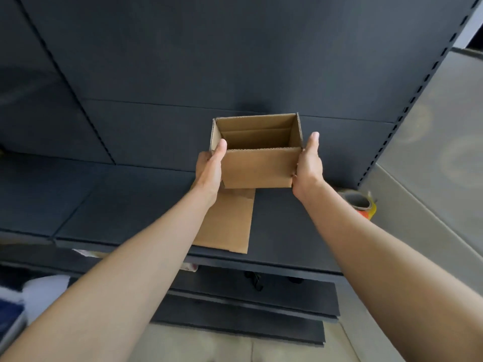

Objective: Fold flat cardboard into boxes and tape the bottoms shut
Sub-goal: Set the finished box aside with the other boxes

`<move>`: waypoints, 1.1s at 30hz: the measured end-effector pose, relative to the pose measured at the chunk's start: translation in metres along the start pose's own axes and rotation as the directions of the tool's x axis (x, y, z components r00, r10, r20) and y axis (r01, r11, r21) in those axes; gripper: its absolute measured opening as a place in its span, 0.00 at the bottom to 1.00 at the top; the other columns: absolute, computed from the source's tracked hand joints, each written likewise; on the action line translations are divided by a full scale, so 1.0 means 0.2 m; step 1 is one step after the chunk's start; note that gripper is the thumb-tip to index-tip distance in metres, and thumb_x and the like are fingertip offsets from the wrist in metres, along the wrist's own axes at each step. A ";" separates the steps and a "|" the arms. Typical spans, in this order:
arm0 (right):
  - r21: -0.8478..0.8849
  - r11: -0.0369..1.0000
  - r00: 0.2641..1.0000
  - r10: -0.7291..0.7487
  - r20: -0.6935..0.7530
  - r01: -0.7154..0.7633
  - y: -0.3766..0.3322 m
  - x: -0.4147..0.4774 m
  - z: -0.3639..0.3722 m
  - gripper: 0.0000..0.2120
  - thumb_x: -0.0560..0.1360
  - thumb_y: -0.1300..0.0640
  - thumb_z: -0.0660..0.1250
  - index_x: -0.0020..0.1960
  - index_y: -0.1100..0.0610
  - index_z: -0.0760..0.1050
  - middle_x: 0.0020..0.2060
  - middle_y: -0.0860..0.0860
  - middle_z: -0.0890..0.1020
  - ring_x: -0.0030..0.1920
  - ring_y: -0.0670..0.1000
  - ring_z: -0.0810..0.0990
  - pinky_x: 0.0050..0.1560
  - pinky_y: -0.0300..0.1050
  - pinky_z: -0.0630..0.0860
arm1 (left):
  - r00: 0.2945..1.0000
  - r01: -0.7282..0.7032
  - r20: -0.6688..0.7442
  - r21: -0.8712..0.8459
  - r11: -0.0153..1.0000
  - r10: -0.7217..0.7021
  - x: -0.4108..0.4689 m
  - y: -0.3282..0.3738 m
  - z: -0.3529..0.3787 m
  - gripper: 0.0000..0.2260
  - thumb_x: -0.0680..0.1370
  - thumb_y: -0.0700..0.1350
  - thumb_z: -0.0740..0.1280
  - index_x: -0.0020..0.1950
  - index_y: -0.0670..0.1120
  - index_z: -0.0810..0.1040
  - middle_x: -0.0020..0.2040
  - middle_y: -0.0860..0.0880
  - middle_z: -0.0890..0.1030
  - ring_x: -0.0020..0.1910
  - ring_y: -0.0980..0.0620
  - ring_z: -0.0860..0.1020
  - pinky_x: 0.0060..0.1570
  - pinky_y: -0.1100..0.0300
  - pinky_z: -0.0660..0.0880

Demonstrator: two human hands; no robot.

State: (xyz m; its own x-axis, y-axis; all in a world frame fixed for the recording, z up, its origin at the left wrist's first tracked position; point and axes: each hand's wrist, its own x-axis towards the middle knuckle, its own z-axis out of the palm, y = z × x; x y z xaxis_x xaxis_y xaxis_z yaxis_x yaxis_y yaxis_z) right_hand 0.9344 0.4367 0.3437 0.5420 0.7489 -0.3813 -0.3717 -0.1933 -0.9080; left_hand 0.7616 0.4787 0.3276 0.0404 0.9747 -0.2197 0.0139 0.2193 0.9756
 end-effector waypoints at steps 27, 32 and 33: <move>-0.184 0.973 0.919 0.199 0.340 -0.142 0.87 -0.26 2.02 0.32 0.76 0.31 0.50 0.66 0.52 0.73 0.57 0.49 0.80 0.56 0.51 0.78 0.64 0.51 0.73 | 0.947 0.113 -0.283 -0.156 0.981 -0.154 0.75 -0.15 -2.04 0.44 0.66 0.67 0.66 0.77 0.51 0.58 0.74 0.48 0.64 0.71 0.47 0.66 0.70 0.46 0.63; -0.187 0.974 0.930 0.184 0.317 -0.129 0.97 -0.19 2.16 0.37 0.72 0.28 0.52 0.69 0.53 0.71 0.62 0.50 0.78 0.61 0.52 0.77 0.67 0.52 0.70 | 0.958 0.108 -0.250 -0.141 0.984 -0.141 0.90 -0.22 -2.13 0.52 0.56 0.71 0.68 0.75 0.51 0.60 0.73 0.49 0.67 0.70 0.47 0.68 0.70 0.45 0.64; -0.187 0.974 0.932 0.183 0.312 -0.129 0.99 -0.17 2.18 0.39 0.71 0.27 0.52 0.70 0.52 0.70 0.63 0.50 0.77 0.62 0.52 0.76 0.68 0.52 0.69 | 0.960 0.108 -0.243 -0.138 0.985 -0.139 0.93 -0.23 -2.14 0.51 0.57 0.70 0.68 0.75 0.50 0.60 0.72 0.48 0.67 0.69 0.47 0.68 0.70 0.45 0.64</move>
State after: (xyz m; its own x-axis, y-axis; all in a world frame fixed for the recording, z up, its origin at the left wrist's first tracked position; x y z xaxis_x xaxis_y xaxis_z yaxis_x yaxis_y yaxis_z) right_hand 0.5134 0.6494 0.2528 0.2019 0.8606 -0.4675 -0.2905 -0.4032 -0.8678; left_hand 0.3408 0.6681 0.2443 -0.2054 0.9157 -0.3455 -0.1199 0.3268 0.9375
